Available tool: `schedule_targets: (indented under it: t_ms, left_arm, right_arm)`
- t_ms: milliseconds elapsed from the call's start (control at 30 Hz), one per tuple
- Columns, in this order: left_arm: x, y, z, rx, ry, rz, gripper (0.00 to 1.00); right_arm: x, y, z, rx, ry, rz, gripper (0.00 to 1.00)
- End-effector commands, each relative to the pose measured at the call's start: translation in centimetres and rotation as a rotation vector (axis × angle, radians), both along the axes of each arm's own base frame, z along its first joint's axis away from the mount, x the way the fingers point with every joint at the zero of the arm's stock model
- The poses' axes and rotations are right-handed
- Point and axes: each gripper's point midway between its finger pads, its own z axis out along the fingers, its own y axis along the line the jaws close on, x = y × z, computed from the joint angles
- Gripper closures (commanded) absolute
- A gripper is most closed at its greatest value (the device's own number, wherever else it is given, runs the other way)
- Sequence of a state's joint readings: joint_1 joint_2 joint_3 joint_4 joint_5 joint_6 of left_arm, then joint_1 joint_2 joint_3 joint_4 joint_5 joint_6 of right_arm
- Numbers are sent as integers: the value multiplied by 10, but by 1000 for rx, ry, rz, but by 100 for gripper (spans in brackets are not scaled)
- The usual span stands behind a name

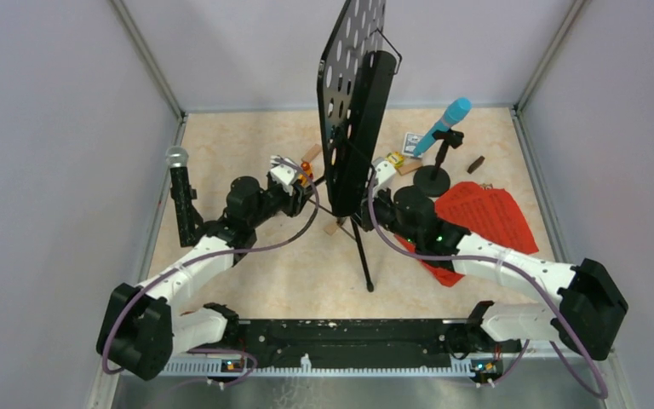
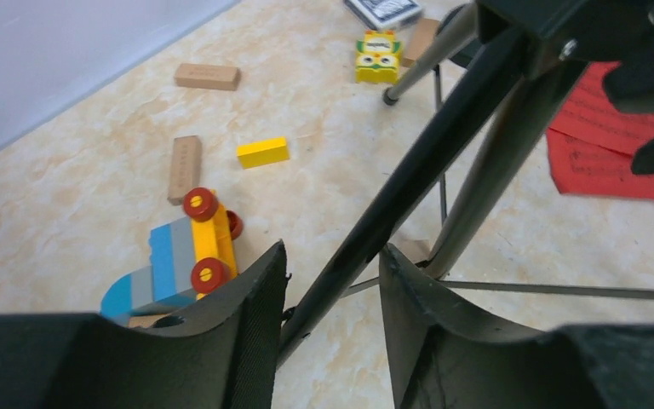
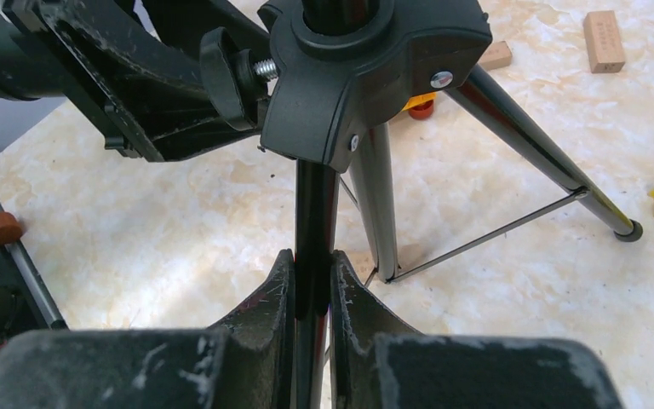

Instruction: Pack up the instrument practice props

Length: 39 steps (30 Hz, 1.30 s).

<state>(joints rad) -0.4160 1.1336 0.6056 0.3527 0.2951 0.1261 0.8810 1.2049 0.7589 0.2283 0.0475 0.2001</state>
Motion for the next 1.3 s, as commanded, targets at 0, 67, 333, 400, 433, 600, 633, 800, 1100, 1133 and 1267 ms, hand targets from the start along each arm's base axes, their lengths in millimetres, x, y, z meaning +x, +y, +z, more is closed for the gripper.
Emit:
schedule_targets:
  t_ms: [0, 67, 333, 400, 433, 600, 633, 800, 1100, 1133, 1267]
  left_arm:
    - [0, -25, 30, -38, -98, -150, 53]
    - [-8, -37, 25, -38, -75, -238, 56]
    - [-46, -60, 28, -146, 14, -417, 98]
    - [-54, -57, 33, -164, 12, -414, 100]
    - [-58, -56, 37, -168, 3, -415, 100]
    - [-75, -52, 56, -220, -8, -411, 100]
    - [-78, -52, 58, -219, -11, -407, 100]
    - [-93, -55, 60, -220, -13, -405, 100]
    - [-125, -91, 37, -211, 18, -426, 100]
    - [-127, -92, 38, -232, 16, -422, 100]
    - [-136, -96, 41, -328, 13, -437, 100]
  right_arm:
    - [-8, -7, 17, 1, -77, 41, 100]
    - [-9, -10, 13, 1, -77, 30, 100]
    - [0, -19, 44, 29, -213, -14, 100]
    - [2, -21, 58, 30, -275, -14, 100]
    - [3, -21, 65, 42, -291, -17, 100]
    - [5, -20, 91, 66, -407, -14, 100]
    - [4, -20, 96, 80, -420, -10, 100]
    - [-9, -14, 101, 131, -454, 47, 100]
    - [-38, -16, 43, 89, -444, 99, 100]
    - [-39, -19, 37, 87, -447, 90, 100]
    - [-36, -33, 36, 103, -472, 26, 100]
